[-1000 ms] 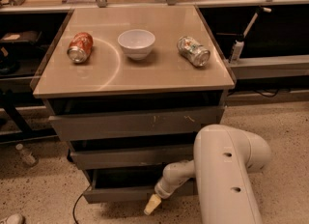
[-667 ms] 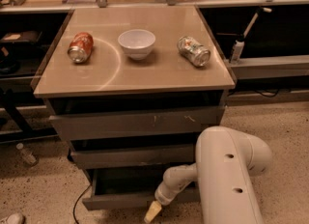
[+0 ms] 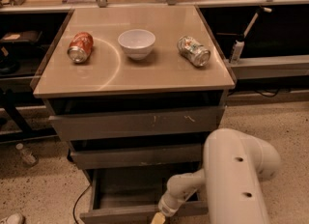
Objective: Open bottom drawer
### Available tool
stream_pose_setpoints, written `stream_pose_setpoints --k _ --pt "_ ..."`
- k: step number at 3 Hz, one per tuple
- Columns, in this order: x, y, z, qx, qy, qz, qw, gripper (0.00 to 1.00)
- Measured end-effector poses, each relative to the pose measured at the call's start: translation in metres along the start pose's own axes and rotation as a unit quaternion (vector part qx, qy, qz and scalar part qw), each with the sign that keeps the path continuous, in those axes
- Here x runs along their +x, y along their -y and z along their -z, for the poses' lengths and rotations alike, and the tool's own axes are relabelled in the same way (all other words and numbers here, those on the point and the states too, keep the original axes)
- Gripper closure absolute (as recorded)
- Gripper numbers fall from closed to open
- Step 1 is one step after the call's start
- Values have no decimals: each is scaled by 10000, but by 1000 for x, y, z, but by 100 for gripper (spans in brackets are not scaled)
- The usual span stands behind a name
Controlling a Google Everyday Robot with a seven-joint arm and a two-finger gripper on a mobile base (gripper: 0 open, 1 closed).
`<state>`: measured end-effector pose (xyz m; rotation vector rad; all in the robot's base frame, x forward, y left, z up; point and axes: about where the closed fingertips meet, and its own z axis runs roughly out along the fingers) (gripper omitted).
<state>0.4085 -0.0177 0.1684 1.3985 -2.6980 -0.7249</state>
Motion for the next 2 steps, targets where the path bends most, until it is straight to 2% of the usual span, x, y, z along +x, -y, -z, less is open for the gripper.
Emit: stream_pose_setpoints --k 1,2 --pt "16 -15 -2 -172 -106 -114 9997 0" --pt "56 -53 -4 -543 -309 -379 9973 0"
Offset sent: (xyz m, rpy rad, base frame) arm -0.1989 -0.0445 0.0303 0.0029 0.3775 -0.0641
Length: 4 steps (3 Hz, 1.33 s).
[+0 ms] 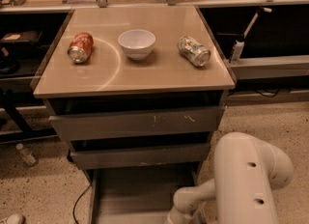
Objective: Open bottom drawer
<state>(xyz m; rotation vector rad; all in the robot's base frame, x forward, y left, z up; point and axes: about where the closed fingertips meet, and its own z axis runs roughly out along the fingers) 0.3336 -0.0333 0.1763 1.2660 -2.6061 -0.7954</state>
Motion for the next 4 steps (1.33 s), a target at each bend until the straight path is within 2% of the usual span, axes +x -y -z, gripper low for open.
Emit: stream_pose_setpoints --k 1,2,4 --pt "19 -15 -5 -138 -120 -33 9998 0" --pt "20 -16 -4 -136 -130 -31 9998 0" --pt "56 -47 12 -182 180 -175 9995 0"
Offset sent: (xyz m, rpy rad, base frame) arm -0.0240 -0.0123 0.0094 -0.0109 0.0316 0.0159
